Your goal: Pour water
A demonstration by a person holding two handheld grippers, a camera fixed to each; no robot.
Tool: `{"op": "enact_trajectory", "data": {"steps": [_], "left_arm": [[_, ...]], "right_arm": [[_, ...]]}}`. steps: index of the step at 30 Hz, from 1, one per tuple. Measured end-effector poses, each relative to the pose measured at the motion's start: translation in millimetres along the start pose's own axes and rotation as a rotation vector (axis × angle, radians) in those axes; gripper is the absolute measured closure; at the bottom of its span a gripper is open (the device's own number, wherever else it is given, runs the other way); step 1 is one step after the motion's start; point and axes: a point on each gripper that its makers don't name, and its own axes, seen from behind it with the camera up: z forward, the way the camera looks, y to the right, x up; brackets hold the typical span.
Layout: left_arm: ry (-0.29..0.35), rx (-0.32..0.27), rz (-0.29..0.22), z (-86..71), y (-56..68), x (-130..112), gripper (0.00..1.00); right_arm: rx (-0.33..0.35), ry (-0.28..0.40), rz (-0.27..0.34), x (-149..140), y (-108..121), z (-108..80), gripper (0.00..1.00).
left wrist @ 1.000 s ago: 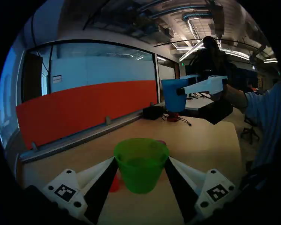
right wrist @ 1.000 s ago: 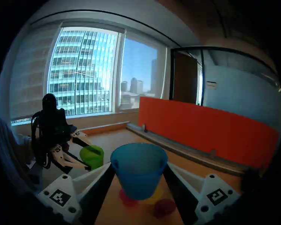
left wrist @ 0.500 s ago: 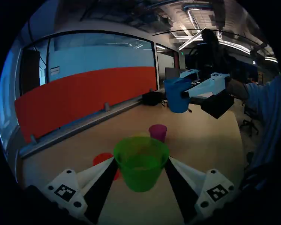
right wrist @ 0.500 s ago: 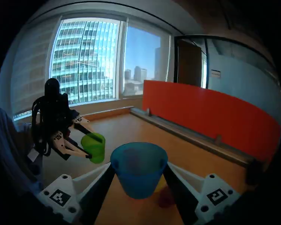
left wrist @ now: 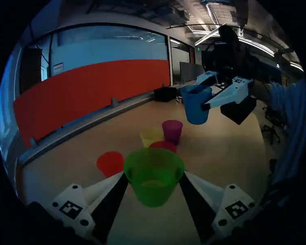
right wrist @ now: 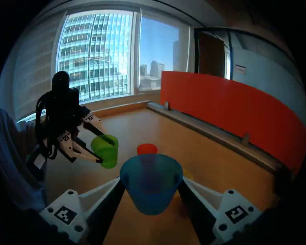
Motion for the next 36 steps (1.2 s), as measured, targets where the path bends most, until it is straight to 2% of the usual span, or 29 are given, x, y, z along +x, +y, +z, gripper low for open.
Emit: {"op": "enact_trajectory", "data": {"steps": [15, 36], "left_arm": [[-0.065, -0.017, -0.027, 10.3, -0.3, -29, 0.15], [-0.156, -0.033, -0.039, 26.0, -0.9, -66, 0.15]], "right_arm": [[0.032, -0.118, -0.016, -47, -6, 20.5, 0.09], [0.032, -0.191, -0.016, -89, -7, 40.4, 0.09]]}}
